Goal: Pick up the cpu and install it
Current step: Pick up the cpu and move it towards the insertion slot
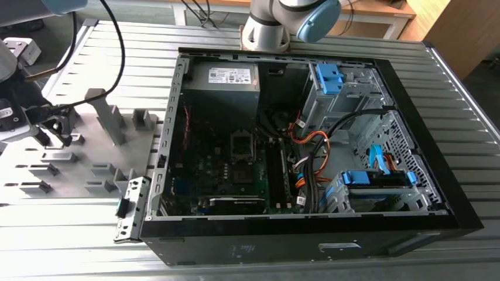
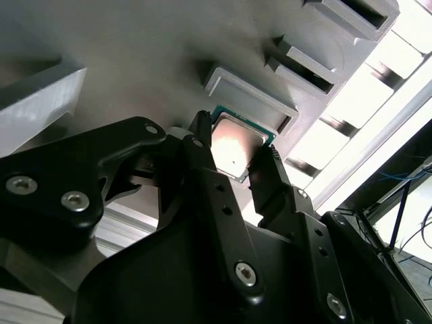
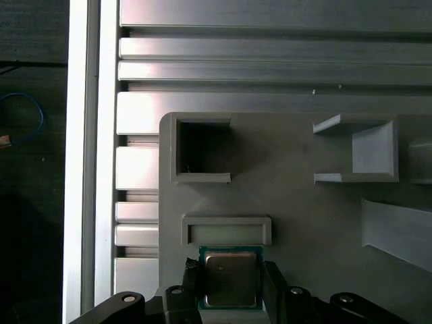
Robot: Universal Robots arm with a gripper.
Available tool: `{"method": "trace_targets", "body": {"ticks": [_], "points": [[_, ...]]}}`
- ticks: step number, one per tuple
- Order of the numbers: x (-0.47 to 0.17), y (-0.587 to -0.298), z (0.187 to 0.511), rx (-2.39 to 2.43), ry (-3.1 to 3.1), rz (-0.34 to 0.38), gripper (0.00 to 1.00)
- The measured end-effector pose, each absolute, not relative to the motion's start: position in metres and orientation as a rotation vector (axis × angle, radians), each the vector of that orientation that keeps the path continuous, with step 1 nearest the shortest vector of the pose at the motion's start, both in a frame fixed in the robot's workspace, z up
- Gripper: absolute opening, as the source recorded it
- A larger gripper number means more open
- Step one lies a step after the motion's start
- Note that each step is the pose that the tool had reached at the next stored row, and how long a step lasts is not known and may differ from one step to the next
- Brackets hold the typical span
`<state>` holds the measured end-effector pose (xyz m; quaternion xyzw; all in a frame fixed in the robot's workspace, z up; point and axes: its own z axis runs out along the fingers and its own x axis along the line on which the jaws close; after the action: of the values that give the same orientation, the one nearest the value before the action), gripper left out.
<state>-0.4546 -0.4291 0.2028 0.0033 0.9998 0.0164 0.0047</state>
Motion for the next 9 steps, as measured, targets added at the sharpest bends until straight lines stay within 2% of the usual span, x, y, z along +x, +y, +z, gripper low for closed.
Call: {"method": "trace_targets", "body": {"ticks": [9], "points": [[-0.4546,-0.4291,0.1969,0.010,3.132,0.051,0.47]]}}
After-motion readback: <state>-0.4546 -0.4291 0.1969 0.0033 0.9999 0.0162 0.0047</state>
